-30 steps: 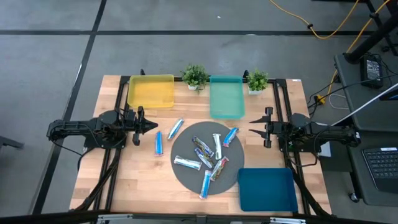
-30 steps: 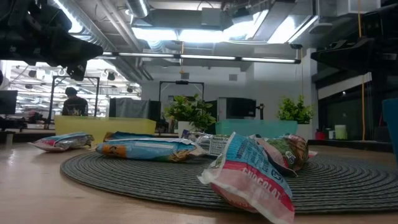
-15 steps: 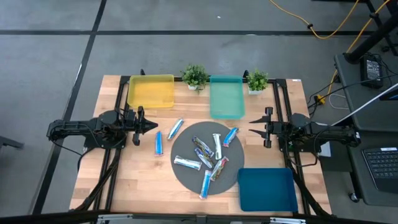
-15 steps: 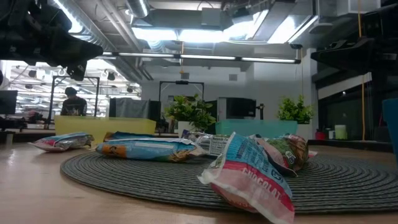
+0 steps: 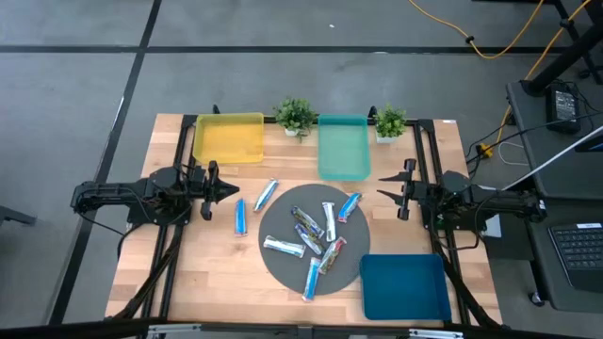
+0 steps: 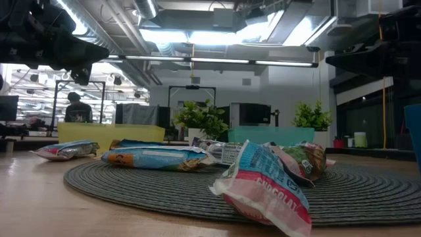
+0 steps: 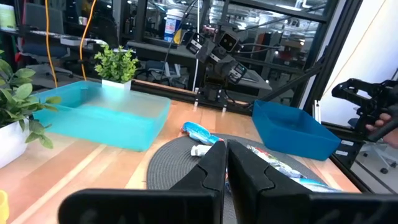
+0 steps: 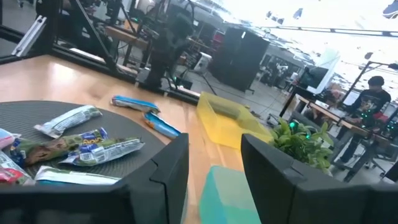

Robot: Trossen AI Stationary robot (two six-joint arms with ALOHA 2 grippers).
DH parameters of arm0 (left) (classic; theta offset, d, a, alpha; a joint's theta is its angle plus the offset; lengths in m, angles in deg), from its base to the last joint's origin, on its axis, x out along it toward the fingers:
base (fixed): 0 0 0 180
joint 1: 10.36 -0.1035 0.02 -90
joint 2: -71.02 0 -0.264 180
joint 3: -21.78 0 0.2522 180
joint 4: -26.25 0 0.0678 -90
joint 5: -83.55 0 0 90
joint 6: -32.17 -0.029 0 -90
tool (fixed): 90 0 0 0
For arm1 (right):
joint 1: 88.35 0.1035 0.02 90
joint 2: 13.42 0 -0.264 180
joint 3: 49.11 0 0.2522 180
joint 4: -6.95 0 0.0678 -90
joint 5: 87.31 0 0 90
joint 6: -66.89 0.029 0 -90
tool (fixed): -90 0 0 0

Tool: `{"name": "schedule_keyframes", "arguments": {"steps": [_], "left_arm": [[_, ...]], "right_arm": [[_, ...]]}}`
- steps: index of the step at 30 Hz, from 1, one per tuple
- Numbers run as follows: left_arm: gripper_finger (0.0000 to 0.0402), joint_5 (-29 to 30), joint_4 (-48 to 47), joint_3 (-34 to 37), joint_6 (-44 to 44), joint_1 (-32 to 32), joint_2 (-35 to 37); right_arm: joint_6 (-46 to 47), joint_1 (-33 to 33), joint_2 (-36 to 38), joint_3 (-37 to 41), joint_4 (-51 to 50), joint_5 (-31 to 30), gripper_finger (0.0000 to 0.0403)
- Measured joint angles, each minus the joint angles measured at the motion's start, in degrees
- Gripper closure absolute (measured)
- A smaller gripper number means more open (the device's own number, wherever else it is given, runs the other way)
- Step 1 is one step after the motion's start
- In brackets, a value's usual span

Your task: Pick and place Granola Bars by type

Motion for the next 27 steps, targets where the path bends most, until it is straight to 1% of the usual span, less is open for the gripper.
{"name": "schedule_keyframes", "arguments": {"steps": [22, 25, 27], "left_arm": [[0.0393, 0.13, 0.31, 0.00, 0.00, 0.00, -0.01], [0.0393, 1.90, 0.29, 0.00, -0.04, 0.00, -0.01], [0.0393, 3.43, 0.29, 0.00, -1.66, 0.00, -0.01]], "right_arm": [[0.19, 0.00, 0.00, 0.00, -0.07, 0.23, 0.0253], [0.18, 0.00, 0.00, 0.01, -0.06, 0.22, 0.0253], [0.22, 0.00, 0.00, 0.00, -0.06, 0.22, 0.0253]]}}
